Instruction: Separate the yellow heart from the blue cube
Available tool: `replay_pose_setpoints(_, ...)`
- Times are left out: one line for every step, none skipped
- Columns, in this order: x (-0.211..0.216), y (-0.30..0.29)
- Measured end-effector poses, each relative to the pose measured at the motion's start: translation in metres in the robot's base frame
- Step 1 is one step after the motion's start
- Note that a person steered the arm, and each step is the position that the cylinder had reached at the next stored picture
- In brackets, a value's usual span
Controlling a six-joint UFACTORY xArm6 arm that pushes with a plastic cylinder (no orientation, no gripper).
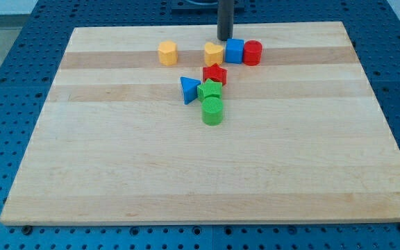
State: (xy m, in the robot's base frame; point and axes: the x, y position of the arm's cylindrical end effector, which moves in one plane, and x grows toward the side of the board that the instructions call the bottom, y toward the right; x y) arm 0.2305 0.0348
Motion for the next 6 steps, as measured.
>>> replay_pose_setpoints(0.0, 0.008)
replay_pose_setpoints(0.027, 0.008)
replay_pose_setpoints(0.041, 0.008)
replay_pose_setpoints(0.049, 0.008)
replay_pose_setpoints(0.052, 0.008)
replay_pose_setpoints(0.067, 0.006)
